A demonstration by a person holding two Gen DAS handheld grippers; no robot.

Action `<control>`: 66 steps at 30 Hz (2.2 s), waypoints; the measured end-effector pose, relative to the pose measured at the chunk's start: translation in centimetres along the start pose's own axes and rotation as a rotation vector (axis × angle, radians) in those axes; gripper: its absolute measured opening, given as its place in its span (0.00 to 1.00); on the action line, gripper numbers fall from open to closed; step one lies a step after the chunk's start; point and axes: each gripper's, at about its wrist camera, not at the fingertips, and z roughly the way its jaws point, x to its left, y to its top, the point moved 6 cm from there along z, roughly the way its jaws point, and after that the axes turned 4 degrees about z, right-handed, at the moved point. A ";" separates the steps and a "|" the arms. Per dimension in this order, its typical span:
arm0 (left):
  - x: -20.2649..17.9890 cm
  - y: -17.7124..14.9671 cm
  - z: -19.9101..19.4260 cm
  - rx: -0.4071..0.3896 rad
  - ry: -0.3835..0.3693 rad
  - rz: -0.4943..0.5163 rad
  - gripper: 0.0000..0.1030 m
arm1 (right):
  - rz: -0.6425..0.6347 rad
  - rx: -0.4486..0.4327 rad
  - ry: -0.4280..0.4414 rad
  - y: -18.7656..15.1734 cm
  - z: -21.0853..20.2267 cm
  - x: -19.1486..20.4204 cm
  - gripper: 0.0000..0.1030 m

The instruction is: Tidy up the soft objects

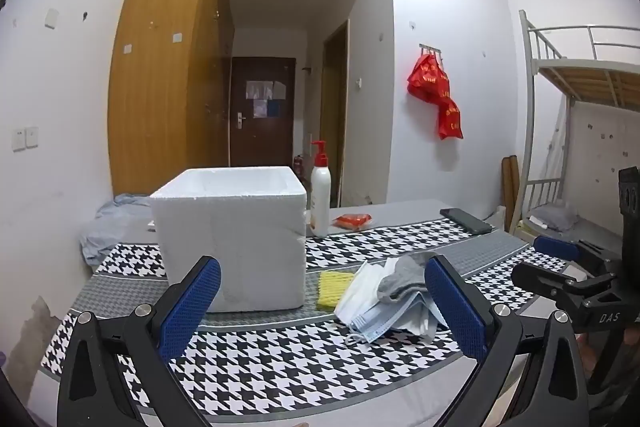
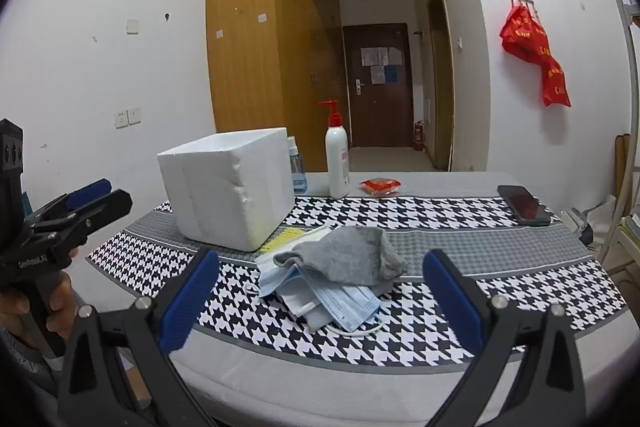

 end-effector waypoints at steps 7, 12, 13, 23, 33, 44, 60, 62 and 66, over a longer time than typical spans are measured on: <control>-0.1 0.3 0.8 0.006 0.011 -0.009 0.99 | 0.000 -0.001 0.002 0.0 0.0 0.0 1.00; 0.7 0.0 0.1 -0.018 0.029 -0.024 0.99 | 0.000 -0.003 0.000 -0.1 0.2 0.1 1.00; 0.6 0.0 0.0 -0.017 0.030 -0.024 0.99 | 0.000 -0.003 0.000 0.1 -0.1 -0.1 1.00; 0.6 -0.1 0.1 -0.012 0.032 -0.029 0.99 | -0.001 -0.004 0.004 0.2 -0.1 -0.3 1.00; 0.8 0.1 0.2 -0.008 0.035 -0.037 0.99 | -0.002 -0.008 0.000 0.1 0.1 -0.1 1.00; 0.8 0.1 0.5 -0.004 0.039 -0.031 0.99 | -0.001 -0.006 -0.001 0.1 0.0 -0.1 1.00; 1.1 0.1 0.7 0.001 0.039 -0.033 0.99 | -0.004 0.001 -0.004 0.3 0.3 0.0 1.00; 1.1 0.1 0.7 0.003 0.039 -0.034 0.99 | -0.005 0.000 -0.004 0.2 0.3 0.0 1.00; 1.2 0.0 0.9 0.008 0.038 -0.032 0.99 | -0.004 0.001 -0.004 0.3 0.3 0.0 1.00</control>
